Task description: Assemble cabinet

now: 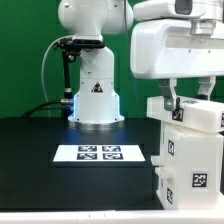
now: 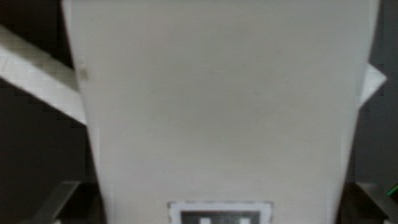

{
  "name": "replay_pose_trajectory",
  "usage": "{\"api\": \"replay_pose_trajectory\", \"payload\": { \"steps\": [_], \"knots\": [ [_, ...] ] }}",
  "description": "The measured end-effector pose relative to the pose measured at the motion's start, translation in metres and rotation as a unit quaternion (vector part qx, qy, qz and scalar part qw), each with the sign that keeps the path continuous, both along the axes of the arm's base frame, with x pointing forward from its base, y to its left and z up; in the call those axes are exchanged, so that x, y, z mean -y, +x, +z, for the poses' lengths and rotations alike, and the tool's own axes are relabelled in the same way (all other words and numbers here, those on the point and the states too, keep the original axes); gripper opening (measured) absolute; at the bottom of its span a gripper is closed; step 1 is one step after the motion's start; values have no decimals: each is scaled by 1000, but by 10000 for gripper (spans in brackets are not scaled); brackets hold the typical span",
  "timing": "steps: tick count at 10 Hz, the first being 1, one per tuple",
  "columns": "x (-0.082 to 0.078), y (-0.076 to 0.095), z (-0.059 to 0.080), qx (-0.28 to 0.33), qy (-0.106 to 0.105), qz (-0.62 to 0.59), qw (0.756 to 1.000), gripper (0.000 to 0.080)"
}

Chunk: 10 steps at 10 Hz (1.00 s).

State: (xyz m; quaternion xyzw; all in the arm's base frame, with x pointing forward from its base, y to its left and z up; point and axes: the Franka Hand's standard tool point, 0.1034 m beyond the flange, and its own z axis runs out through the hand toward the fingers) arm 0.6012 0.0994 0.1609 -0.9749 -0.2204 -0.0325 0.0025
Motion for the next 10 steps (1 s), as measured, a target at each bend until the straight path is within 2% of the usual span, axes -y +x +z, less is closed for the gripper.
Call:
{"api": "replay_pose_trajectory", "payload": {
  "steps": [1,3,7,8,9,10],
  "knots": [
    [0,-1,-1,3,7,-99,995,550],
    [-6,-1,-1,4,20,-278,960,551],
    [-5,-1,-1,-2,28,-418,908,551],
    [-7,-2,-2,-3,33,-481,876,551],
    [-13,-2,-2,-2,39,-558,829,552],
    [-14,-2,-2,2,48,-642,765,552]
  ]
}}
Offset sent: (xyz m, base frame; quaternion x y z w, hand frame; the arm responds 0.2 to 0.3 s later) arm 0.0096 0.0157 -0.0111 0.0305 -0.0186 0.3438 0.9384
